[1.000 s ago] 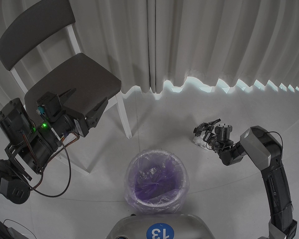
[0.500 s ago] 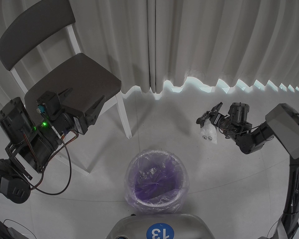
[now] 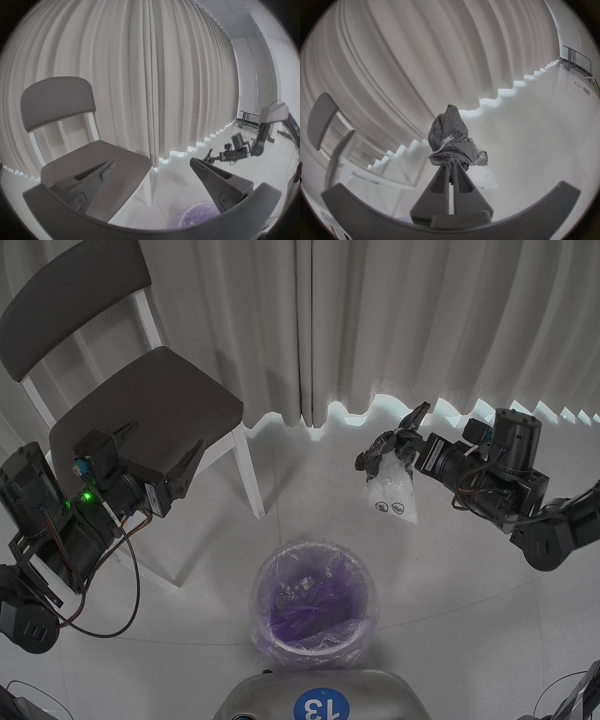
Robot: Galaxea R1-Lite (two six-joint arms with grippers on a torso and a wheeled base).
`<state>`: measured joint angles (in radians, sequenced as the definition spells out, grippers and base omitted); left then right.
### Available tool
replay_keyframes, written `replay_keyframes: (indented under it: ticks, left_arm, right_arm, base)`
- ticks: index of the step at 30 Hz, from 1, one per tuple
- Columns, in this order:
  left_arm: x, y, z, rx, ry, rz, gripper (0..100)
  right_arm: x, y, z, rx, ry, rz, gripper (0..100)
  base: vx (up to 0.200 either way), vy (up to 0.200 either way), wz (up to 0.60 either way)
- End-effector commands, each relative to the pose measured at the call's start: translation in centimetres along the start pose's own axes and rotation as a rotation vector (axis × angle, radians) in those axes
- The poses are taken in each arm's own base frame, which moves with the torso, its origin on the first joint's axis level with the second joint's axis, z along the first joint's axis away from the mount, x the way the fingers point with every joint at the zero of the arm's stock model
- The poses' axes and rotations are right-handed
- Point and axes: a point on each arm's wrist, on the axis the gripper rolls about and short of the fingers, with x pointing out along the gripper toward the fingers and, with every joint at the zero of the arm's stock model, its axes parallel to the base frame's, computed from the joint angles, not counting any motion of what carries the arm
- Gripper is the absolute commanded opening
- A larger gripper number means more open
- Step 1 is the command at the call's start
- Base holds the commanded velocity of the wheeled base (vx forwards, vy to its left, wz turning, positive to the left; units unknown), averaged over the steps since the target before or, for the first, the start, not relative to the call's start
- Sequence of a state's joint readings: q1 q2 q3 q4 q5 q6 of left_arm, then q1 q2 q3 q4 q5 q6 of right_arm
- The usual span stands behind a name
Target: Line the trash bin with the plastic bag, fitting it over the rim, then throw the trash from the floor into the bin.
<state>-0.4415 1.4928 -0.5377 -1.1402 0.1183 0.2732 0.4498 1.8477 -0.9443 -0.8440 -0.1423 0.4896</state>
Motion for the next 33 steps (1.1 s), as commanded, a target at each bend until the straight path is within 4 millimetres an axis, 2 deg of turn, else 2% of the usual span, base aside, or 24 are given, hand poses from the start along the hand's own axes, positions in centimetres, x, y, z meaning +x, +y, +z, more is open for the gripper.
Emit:
replay_keyframes:
  ticks: [1,8,10,15,20,25,29,30,33]
  left_arm:
    - [-0.3,-0.1,-0.1,0.001,-0.004,-0.002,100]
    - [-0.5,-0.7,-0.5,-0.012,-0.018,-0.019,100]
    - [-0.6,-1.0,-0.5,-0.019,-0.027,-0.031,100]
    - [-0.9,-2.5,1.3,-0.109,-0.155,-0.048,100]
    - [-0.9,-2.6,1.4,-0.141,-0.203,0.032,100]
    - [-2.6,-4.3,2.0,-0.178,-0.275,-0.034,100]
    - [-3.4,-4.3,1.6,-0.182,-0.254,-0.044,100]
    - [-3.4,-4.3,1.6,-0.182,-0.254,-0.044,100]
    - [-4.1,-4.2,1.1,-0.165,-0.233,-0.050,100]
  right_arm:
    - [-4.1,3.5,0.6,-0.001,-0.005,0.117,0]
    - [-5.2,4.5,-1.7,-0.035,0.056,0.144,0]
    - [-5.3,4.6,-2.0,-0.038,0.065,0.152,0]
    - [-5.7,5.1,-4.6,-0.076,0.128,0.180,0]
    - [-5.1,5.3,-7.6,-0.099,0.157,0.210,0]
    - [-4.8,5.4,-10.5,-0.131,0.196,0.232,0]
    - [-3.6,5.1,-13.6,-0.151,0.236,0.204,0]
    - [-3.6,5.1,-13.6,-0.151,0.236,0.204,0]
    - [-2.7,4.7,-15.4,-0.160,0.221,0.193,0]
  base:
    - [-0.200,0.000,0.00]
    - [-0.200,0.000,0.00]
    - [0.000,0.000,0.00]
    - [0.000,0.000,0.00]
    - [0.000,0.000,0.00]
    - [0.000,0.000,0.00]
    - [0.000,0.000,0.00]
    - [0.000,0.000,0.00]
    - [0.000,0.000,0.00]
